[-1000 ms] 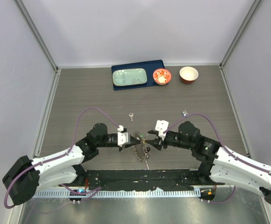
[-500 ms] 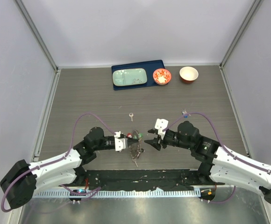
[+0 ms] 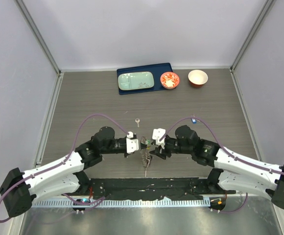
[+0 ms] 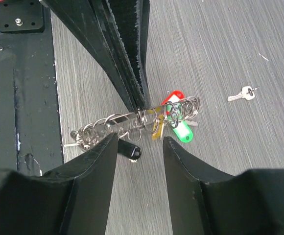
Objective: Put the keys on the keyring
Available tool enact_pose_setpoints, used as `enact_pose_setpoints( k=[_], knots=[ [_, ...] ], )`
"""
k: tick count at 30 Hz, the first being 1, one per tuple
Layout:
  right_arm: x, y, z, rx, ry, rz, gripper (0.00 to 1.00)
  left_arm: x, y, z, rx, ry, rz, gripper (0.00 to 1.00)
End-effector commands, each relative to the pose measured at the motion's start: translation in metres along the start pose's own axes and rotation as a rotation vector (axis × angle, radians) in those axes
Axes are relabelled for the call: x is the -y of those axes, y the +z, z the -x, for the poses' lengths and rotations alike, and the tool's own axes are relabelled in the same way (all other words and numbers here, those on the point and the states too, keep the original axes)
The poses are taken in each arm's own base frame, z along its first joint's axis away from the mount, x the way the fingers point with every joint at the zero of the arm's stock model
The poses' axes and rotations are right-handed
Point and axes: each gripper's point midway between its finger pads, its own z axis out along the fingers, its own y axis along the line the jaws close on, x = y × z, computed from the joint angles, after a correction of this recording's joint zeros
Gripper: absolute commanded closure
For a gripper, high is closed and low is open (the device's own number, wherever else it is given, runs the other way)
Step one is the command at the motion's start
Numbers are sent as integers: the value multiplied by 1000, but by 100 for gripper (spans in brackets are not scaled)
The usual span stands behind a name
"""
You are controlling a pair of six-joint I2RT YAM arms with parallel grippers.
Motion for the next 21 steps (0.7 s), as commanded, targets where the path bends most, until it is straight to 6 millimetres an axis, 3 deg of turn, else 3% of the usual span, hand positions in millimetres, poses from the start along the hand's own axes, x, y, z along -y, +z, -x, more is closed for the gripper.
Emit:
enact_pose_setpoints(
  k=[1, 2, 10, 21],
  knots=[
    [4, 3, 32, 105, -56, 2, 52, -1, -4, 15, -50, -86, -10, 100],
    [5, 3, 35, 124, -63, -4, 52, -3, -5, 22, -42, -86, -8, 100],
    [5, 1, 48, 218, -84, -15, 55, 3, -11, 19, -97, -139, -28, 100],
    [-11, 12, 42, 212, -76, 87, 63, 2, -11, 19, -92, -142, -22, 100]
  ],
)
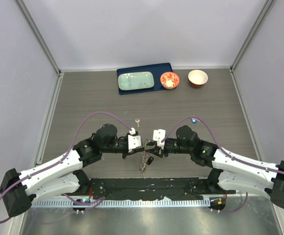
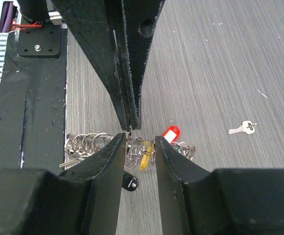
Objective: Put the keys on the keyring
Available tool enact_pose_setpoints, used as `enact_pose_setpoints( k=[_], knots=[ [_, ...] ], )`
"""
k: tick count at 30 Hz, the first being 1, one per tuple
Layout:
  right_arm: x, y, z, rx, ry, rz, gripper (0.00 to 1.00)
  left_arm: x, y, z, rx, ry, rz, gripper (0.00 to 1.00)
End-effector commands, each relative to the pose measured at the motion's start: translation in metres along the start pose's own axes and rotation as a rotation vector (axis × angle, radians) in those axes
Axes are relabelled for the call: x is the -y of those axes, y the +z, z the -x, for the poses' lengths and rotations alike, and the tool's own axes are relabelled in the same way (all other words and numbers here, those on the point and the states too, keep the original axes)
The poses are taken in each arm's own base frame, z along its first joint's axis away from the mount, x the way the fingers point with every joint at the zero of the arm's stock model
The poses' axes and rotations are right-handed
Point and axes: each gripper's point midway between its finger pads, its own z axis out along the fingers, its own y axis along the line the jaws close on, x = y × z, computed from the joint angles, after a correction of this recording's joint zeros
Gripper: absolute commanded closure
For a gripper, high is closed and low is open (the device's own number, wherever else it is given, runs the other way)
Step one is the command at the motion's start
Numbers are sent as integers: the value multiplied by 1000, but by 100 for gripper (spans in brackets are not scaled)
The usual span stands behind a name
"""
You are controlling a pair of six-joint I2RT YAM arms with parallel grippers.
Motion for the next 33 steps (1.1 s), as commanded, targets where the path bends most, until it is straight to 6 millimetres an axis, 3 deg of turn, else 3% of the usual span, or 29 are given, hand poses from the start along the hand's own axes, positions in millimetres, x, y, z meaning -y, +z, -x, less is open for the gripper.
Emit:
enact_pose_setpoints(
  k=[1, 13, 18, 24, 26, 27, 31, 32, 33],
  knots=[
    [-8, 6, 19, 76, -25, 61, 64, -6, -4, 21, 45, 19, 25, 100],
    [-7, 12, 17, 87, -18, 63, 72, -6, -5, 30, 80, 23, 27, 100],
    [-8, 14, 14, 85, -14, 69, 95, -5, -6, 34, 98, 23, 23, 100],
    [-6, 13, 10, 78, -6, 59, 99, -11, -9, 37, 146, 4, 81, 100],
    [-4, 12, 9, 78, -2, 46, 99, -14, -12, 35, 167, -12, 120, 94],
    [-3, 12, 9, 81, 3, 42, 99, -16, -13, 34, 177, -18, 141, 81],
    [-1, 10, 7, 84, 11, 27, 99, -23, -24, 28, 279, -40, 249, 67],
    [-1, 10, 7, 84, 12, 26, 99, -25, -32, 42, 359, -20, 277, 66],
    [-1, 10, 6, 83, 17, 25, 99, -22, -30, 27, 358, -49, 283, 64]
  ],
)
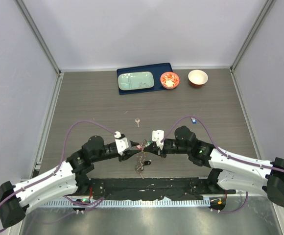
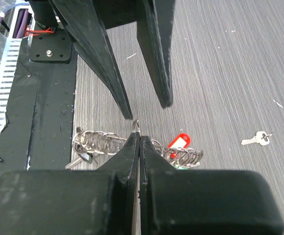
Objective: Put the keys on the keyring
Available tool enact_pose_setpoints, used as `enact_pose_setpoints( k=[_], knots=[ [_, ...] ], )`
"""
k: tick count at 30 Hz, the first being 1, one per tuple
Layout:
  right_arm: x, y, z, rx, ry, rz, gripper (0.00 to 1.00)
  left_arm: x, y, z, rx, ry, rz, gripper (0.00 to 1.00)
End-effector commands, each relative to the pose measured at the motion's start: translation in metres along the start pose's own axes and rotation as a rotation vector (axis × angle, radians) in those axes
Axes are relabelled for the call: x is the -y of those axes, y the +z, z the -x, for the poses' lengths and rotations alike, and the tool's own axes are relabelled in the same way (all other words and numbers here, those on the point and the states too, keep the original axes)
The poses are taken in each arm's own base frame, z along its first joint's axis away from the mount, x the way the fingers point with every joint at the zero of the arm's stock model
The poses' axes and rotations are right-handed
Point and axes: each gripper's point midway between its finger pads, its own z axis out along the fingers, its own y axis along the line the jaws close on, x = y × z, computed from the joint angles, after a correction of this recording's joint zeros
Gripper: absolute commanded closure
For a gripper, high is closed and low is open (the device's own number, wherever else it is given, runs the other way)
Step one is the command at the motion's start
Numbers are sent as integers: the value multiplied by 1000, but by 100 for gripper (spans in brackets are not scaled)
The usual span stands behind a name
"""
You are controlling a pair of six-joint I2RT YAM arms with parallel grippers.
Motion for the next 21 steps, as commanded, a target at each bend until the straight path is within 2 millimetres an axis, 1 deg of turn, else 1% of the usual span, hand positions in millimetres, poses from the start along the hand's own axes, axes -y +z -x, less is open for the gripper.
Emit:
enact_pose_setpoints(
  k=[1, 2, 3, 4, 6, 7, 9, 11, 12, 16, 21],
  knots=[
    [7, -2, 9, 42, -2, -33, 99, -17, -9, 38, 265, -7, 131, 62],
    [7, -2, 9, 44, -1, -33, 99, -17, -11, 38, 282, -8, 132, 62],
    [7, -2, 11, 50, -2, -33, 99, -14, -10, 29, 273, -25, 124, 62],
    [7, -3, 12, 55, 0, -36, 99, -14, -10, 32, 295, -24, 123, 61],
    [7, -3, 12, 60, 1, -34, 99, -13, -8, 24, 293, -37, 115, 61],
    [7, -4, 13, 63, 1, -35, 99, -13, -8, 27, 309, -41, 114, 61],
    [8, -5, 15, 72, 0, -37, 99, -13, -5, 21, 294, -47, 102, 62],
    [7, -5, 17, 78, 3, -35, 99, -14, -3, 21, 296, -46, 93, 63],
    [7, -5, 18, 83, 2, -32, 99, -13, 0, 16, 284, -47, 83, 64],
    [8, -6, 19, 89, 4, -36, 99, -10, 3, 17, 296, -76, 42, 66],
    [10, -8, 20, 97, 6, -50, 99, -9, 2, 13, 293, -107, 31, 66]
  ],
)
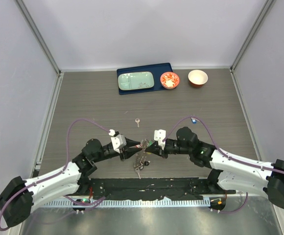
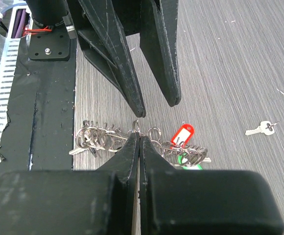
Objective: Put the keys on the keyring
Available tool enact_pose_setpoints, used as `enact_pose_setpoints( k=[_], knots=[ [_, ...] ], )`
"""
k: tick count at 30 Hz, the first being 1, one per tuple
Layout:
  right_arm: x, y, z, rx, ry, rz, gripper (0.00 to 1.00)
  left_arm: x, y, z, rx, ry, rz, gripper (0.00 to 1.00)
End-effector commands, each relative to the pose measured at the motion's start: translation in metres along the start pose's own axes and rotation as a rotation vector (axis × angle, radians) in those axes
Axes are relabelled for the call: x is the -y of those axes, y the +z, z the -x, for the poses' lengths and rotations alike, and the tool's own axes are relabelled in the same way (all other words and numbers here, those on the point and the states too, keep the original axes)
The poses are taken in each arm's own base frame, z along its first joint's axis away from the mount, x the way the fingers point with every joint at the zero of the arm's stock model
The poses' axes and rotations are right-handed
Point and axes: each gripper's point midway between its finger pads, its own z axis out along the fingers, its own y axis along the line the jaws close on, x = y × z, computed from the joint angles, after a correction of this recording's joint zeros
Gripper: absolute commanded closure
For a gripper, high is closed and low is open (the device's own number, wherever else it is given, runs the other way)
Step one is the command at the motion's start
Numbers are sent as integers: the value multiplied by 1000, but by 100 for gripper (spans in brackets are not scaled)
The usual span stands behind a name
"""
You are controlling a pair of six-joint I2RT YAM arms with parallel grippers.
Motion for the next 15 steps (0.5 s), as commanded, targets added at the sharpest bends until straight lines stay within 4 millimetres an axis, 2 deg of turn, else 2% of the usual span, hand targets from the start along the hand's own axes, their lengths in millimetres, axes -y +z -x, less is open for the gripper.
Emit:
enact_pose_setpoints(
  k=[1, 8, 15],
  knots=[
    [7, -3, 30, 109, -38, -28, 99, 5, -1, 20, 95, 3, -31, 66],
    [8, -3, 31, 110, -37, -24, 99, 17, 2, 16, 71, -12, -111, 65],
    [7, -3, 32, 112, -36, -22, 99, 14, 11, 6, 26, -37, -128, 67]
  ],
)
